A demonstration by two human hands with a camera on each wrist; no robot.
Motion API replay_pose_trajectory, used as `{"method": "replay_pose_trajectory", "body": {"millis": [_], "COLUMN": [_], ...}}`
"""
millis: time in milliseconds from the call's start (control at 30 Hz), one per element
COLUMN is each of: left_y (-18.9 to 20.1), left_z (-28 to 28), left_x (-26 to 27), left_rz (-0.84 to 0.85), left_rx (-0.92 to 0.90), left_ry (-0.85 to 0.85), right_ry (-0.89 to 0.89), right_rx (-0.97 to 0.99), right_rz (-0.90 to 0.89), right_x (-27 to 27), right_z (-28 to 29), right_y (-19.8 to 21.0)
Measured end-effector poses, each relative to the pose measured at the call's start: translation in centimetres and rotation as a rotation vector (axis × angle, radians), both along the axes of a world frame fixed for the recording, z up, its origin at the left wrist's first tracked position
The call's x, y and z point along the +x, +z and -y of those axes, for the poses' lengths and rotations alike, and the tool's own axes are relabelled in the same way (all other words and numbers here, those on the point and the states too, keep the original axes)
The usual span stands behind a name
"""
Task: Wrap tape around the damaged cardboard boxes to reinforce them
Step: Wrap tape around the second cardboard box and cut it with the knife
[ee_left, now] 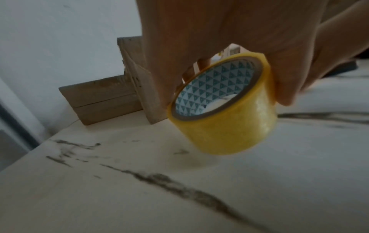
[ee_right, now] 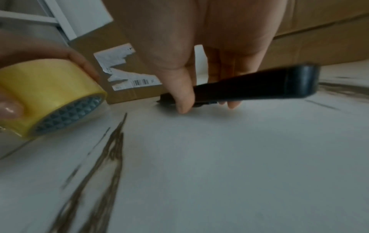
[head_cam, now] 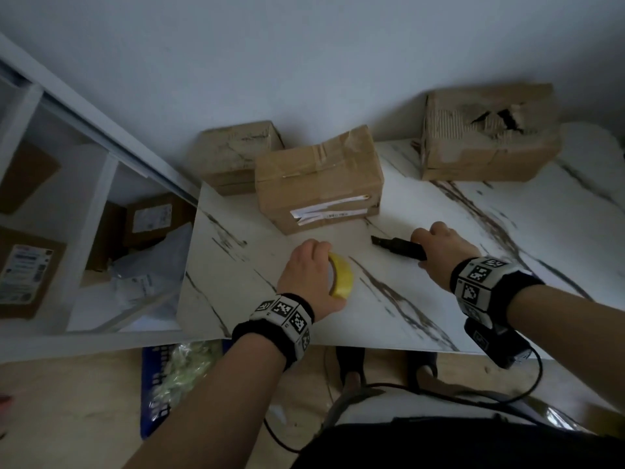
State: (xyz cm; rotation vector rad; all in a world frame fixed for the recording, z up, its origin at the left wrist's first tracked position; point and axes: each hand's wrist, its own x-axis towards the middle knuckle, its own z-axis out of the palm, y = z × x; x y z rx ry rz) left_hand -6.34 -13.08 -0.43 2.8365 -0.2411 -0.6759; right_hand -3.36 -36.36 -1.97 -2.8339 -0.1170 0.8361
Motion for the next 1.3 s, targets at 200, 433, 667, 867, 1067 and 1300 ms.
{"method": "replay_pose_trajectory", "body": {"millis": [200, 433, 667, 867, 1067, 1300], "left_y": [-1.8, -1.2, 2.9, 3.6, 3.6, 4.5], "left_z": [-1.2, -1.6, -2.1, -3.4, -4.3, -4.8], "left_x": [0.1, 0.5, 4.5, 7.6, 8.7, 8.6], "left_rz": [0.070, 0.086, 0.814, 0.572, 0.179, 0.142], "left_rx": [0.167, -0.014, -0.263, -0.281, -0.448, -0.507], "left_ry": [-0.147, -0.101, 0.127, 0.344, 0.550, 0.520], "right_ry": [0.003, 0.015, 0.116, 0.102, -0.136, -0.434], "right_rx": [-0.025, 0.373, 0.290, 0.271, 0.330, 0.353], "right_rz": [0.072, 0.635, 0.551, 0.494, 0.497, 0.347], "right_x": [0.3, 3.7, 6.3, 7.2, 6.6, 7.0], "right_z": [-1.4, -6.7, -8.8, -8.7, -8.0, -7.4], "right_y": [1.0, 6.0, 6.9, 6.9, 7.1, 6.7]}}
